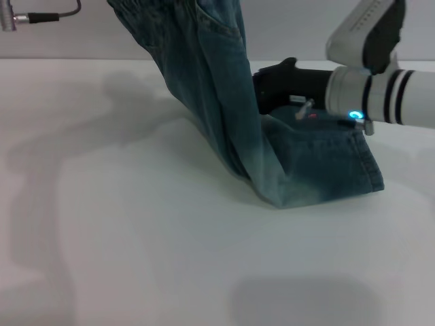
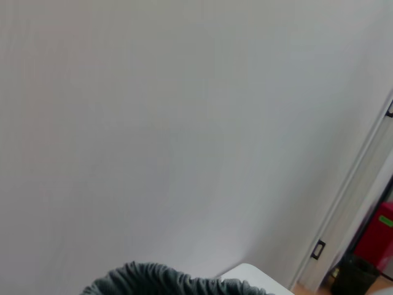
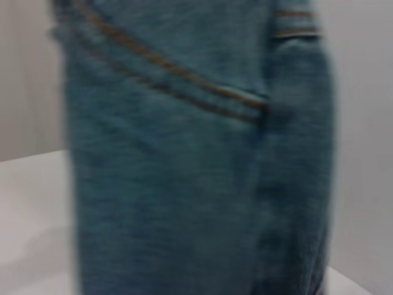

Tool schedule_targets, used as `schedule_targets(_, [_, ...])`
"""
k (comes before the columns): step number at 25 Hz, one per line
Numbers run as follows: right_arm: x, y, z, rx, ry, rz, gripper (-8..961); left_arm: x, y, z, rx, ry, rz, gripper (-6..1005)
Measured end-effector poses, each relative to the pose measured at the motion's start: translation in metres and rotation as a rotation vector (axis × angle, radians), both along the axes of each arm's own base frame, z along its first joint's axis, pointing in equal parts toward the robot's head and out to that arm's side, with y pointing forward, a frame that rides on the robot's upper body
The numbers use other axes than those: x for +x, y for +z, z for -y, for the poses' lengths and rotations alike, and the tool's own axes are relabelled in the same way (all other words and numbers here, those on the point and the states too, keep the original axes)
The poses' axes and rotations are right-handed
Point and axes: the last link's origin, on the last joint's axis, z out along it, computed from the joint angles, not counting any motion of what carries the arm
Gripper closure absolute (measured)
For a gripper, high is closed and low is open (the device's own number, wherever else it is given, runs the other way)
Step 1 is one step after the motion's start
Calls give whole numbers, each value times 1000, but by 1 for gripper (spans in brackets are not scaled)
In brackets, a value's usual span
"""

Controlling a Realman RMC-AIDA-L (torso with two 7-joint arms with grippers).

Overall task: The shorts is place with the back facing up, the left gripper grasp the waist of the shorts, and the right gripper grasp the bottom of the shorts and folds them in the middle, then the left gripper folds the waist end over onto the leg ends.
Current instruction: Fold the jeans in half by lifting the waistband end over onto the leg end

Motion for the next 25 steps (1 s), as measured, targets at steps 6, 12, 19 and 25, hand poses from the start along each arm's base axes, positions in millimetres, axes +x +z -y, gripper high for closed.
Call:
schedule_targets(6, [-19,-14,2,-62,48,14,953,1,3,-1,17,0,-3,907])
schedule_targets(12, [-37,-25,9,-155,87,19,954,-1,4,-2,25,5,-3,907])
schedule_targets(19, [-55,-31,15,-246,124,25,954,-5,3,-3,36,14,-12,907])
schedule_targets(25, [-53,-32,17,-265,118,44,953,-9,3,-3,37,23,-20,907])
